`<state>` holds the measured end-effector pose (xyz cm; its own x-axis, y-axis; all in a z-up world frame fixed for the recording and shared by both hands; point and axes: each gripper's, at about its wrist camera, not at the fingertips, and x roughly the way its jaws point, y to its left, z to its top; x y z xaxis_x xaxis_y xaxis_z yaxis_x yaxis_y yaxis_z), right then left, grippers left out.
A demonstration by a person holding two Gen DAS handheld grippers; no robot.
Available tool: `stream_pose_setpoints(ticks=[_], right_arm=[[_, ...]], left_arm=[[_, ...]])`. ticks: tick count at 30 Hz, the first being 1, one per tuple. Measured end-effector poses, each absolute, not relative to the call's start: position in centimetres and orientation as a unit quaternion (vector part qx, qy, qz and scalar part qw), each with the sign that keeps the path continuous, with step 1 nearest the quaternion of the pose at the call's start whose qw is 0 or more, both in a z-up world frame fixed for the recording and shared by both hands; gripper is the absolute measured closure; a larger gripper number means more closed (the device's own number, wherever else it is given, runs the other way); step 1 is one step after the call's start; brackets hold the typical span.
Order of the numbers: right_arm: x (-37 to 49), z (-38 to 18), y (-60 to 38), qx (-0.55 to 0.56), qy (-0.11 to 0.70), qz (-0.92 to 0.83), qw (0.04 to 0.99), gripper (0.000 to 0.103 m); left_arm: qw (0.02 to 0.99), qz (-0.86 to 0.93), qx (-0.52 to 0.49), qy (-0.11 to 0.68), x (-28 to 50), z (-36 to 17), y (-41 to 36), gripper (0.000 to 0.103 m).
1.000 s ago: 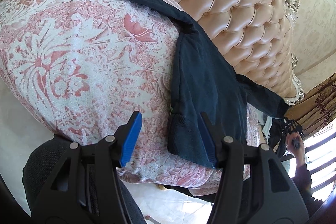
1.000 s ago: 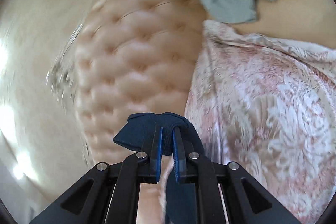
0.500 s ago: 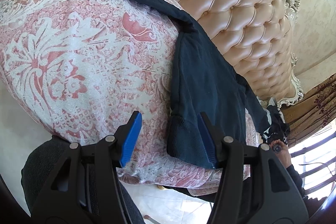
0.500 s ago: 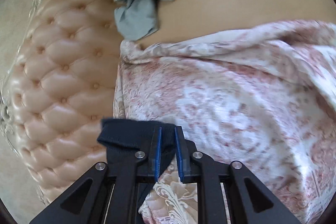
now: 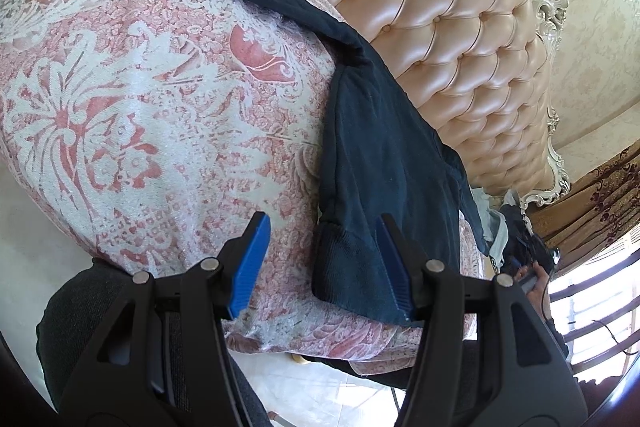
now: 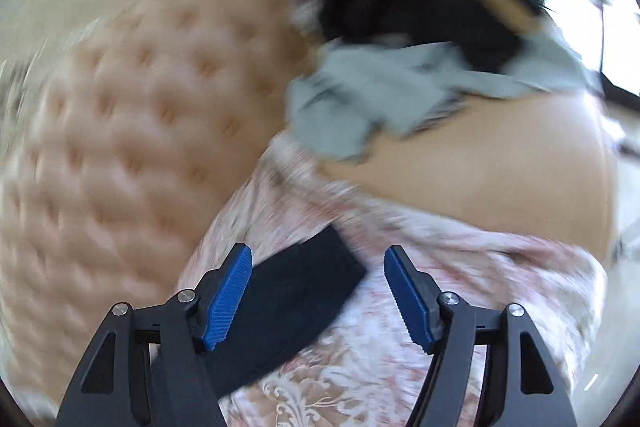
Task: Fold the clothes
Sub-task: 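Spread the sweatshirt flat on the sheet with the right tool, sleeves outstretched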
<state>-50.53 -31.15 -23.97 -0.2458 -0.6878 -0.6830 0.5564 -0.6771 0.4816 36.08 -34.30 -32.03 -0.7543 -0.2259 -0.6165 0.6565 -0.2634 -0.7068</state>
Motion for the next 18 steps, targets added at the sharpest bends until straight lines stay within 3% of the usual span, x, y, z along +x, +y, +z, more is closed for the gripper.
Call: stream_pose_setpoints(ticks=[6, 10, 13, 18], right_arm=[[-45.1, -26.2, -40.2, 0.44, 0.086, -0.755, 0.478, 0.032], [-45.1, -30.4, -42.9, 0.5, 0.145, -0.737, 0.431, 0.028], [-45.5, -30.2, -40.7, 0.505, 0.127, -0.745, 0.418, 0.028], [-40.1, -24.0, -32.5, 0.403, 0.129, -0.774, 0.471, 0.025]], left_arm=[[0.289, -0.769, 0.205, 0.532, 35.9, -32.0, -34.2, 0.045], [0.288, -0.771, 0.202, 0.532, 35.9, -32.0, -34.2, 0.044], [0.285, -0.773, 0.189, 0.534, 36.2, -32.0, -34.1, 0.044], [0.281, -0.777, 0.168, 0.537, 36.6, -31.8, -33.9, 0.041]])
